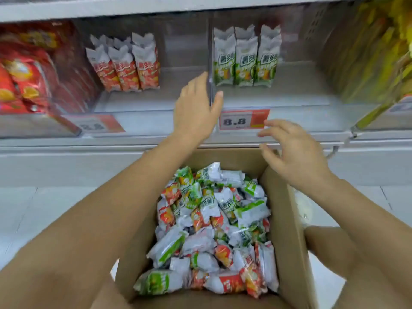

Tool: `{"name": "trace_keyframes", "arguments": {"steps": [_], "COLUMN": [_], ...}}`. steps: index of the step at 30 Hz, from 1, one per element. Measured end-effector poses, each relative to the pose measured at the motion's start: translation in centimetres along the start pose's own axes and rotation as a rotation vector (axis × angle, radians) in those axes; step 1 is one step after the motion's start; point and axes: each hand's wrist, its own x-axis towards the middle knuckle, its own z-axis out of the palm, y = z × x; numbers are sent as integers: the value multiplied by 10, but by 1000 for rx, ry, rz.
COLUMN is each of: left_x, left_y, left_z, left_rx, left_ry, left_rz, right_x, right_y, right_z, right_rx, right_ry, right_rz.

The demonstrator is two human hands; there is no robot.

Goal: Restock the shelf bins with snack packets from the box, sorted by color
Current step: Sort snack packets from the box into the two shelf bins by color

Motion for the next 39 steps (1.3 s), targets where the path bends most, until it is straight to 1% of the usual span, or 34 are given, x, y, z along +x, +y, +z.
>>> {"name": "trace_keyframes", "arguments": {"steps": [1, 2, 3, 4, 5, 6, 7, 8, 9, 10, 11, 12, 14, 16, 17, 19, 20, 22, 24, 26, 28, 29, 30, 32, 33, 34, 36, 39], "left_x": [-17, -38, -63, -90, -116, -141, -164, -185, -204, -220, -233, -244, -257, -264, -268, -276, -278, -281, -278, -271, -259, -252, -246, -237, -237, -238, -244, -249], "left_y": [-3, -7, -12, -19, -27, -37, -49, -64, -79, -93, -105, -114, -127, -136, -141, -149, -151, -150, -143, -136, -127, -122, -116, -100, -90, -83, -70, -52], "left_z": [-1, -2, -1, 2, 6, 12, 18, 25, 31, 34, 36, 37, 39, 40, 42, 45, 46, 49, 49, 47, 43, 39, 34, 19, 9, 0, -14, -27], "left_rx": [-40, -92, -139, -165, -164, -118, -30, 80, 185, 250, 267, 258, 232, 216, 195, 152, 156, 206, 194, 86, -67, -170, -327, -786, -1021, -1220, -1493, -1746], "left_ry": [55, 106, 117, 79, 6, -105, -250, -417, -586, -748, -878, -959, -1013, -1019, -1022, -1032, -1036, -1034, -976, -864, -783, -757, -728, -663, -627, -602, -596, -590], "left_rz": [71, 109, 111, 98, 75, 34, -20, -93, -190, -312, -428, -510, -556, -553, -575, -644, -661, -648, -645, -704, -812, -888, -1009, -1308, -1413, -1474, -1489, -1400], "right_x": [-18, -33, -44, -54, -64, -73, -84, -94, -103, -112, -117, -119, -114, -104, -101, -100, -102, -109, -116, -119, -114, -108, -101, -91, -88, -89, -95, -111], "right_y": [-5, -9, -14, -19, -20, -19, -18, -15, -9, -3, 3, 7, 12, 18, 22, 29, 31, 27, 19, 15, 11, 8, 5, -4, -8, -12, -19, -35], "right_z": [10, 18, 26, 35, 49, 62, 76, 89, 102, 113, 122, 126, 130, 135, 139, 148, 152, 158, 163, 163, 154, 146, 135, 109, 96, 85, 66, 47], "right_rx": [-31, -41, -43, -63, -96, -122, -146, -178, -242, -317, -384, -432, -459, -432, -411, -414, -460, -607, -690, -636, -471, -352, -233, -50, 35, 128, 339, 685], "right_ry": [-6, -55, -167, -324, -504, -682, -837, -951, -1019, -1048, -1041, -1000, -888, -828, -834, -920, -959, -976, -967, -939, -857, -805, -748, -619, -553, -490, -384, -243], "right_rz": [-45, -57, -29, 19, 66, 106, 124, 127, 118, 103, 92, 80, 30, 21, 37, 38, 0, -124, -225, -211, -64, 23, 98, 230, 292, 355, 463, 535]}}
